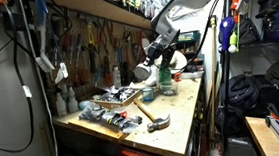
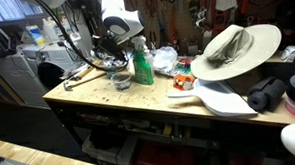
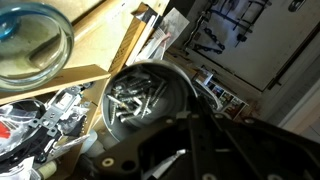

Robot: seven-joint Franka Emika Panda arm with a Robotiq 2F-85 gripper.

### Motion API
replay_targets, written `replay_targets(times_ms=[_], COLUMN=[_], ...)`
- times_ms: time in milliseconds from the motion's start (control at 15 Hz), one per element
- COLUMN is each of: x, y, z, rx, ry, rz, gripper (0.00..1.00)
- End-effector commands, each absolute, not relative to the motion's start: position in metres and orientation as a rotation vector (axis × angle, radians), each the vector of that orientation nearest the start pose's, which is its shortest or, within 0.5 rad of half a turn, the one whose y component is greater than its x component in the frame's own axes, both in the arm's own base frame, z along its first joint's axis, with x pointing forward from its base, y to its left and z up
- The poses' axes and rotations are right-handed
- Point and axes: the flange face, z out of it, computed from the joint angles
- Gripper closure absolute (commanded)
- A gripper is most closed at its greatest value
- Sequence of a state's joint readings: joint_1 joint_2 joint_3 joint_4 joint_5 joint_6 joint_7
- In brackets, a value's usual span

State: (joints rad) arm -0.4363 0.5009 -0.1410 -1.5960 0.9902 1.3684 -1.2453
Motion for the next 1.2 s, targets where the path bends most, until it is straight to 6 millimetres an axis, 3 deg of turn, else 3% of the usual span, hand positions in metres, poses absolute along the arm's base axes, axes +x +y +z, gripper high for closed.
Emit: replay_targets(times_ms=[0,467,1133], x=[0.5807,0.5808,0.5786], y=[-0.2418,-0.2418,-0.2459], z=[0.3534,0.3529,0.3592], rx=[-1.964,-1.963,-1.913], ry=[-0.48,-0.48,-0.598], rz=[-0.371,-0.371,-0.218], gripper=[0.97,0.99,0.99])
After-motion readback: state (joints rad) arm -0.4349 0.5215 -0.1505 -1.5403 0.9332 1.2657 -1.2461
